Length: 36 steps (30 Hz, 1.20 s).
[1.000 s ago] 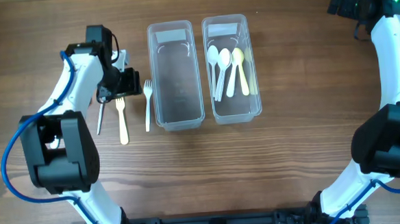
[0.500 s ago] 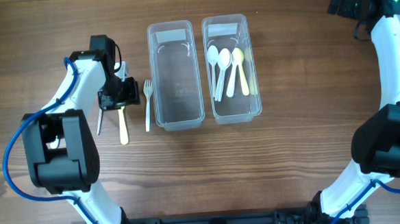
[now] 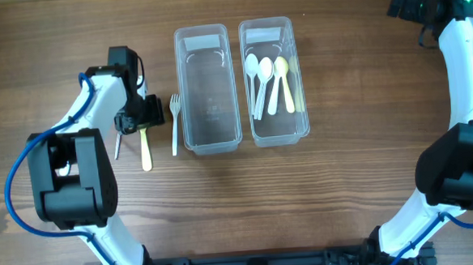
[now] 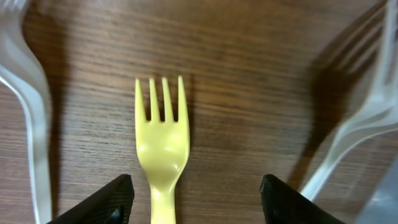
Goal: Pack container
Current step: 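Move the left gripper over the yellow fork and grasp it, then carry the yellow fork into the left container and release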
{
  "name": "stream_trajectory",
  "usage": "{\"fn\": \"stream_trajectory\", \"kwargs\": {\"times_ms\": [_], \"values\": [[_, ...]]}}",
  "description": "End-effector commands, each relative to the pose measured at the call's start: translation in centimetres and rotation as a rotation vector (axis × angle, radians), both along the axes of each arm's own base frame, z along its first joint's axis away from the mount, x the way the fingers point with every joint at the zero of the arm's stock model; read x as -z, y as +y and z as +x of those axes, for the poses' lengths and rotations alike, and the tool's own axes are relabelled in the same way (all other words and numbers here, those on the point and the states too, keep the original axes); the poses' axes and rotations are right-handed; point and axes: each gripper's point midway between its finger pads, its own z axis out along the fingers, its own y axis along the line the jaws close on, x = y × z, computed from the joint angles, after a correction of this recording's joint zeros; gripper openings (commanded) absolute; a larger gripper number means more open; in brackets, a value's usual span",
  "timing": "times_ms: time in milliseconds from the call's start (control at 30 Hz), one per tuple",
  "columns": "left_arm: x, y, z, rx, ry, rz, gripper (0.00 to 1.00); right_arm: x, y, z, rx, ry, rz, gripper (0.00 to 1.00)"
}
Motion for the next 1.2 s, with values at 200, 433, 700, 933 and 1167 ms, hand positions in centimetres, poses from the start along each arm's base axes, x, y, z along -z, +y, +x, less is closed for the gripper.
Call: {"fn": "stream_trajectory", "kwargs": {"times_ms": [200, 433, 700, 933, 1167], "values": [[2.0, 0.3, -2.7, -0.018, 0.082, 0.014, 0.59, -0.9, 0.1, 0.0, 0.001, -0.018, -0.013, 1.00], [2.3, 0.3, -3.4, -0.018, 0.102, 0.014, 0.28, -0.9, 0.1, 0.0, 0.000, -0.018, -0.013, 1.00], [2.1, 0.4, -3.4, -0.018, 0.107, 0.017, 0.04, -0.9, 0.1, 0.0, 0.000, -0.018, -0.013, 1.00], [-2.4, 1.0, -0.1, -0.021, 0.006, 0.053, 0.04, -0.9, 0.1, 0.0, 0.000, -0.018, -0.013, 1.00], [-12.8, 0.8, 6.6, -0.033, -0.230, 0.042, 0.04, -0.9, 0.1, 0.0, 0.000, -0.018, -0.013, 1.00]]}}
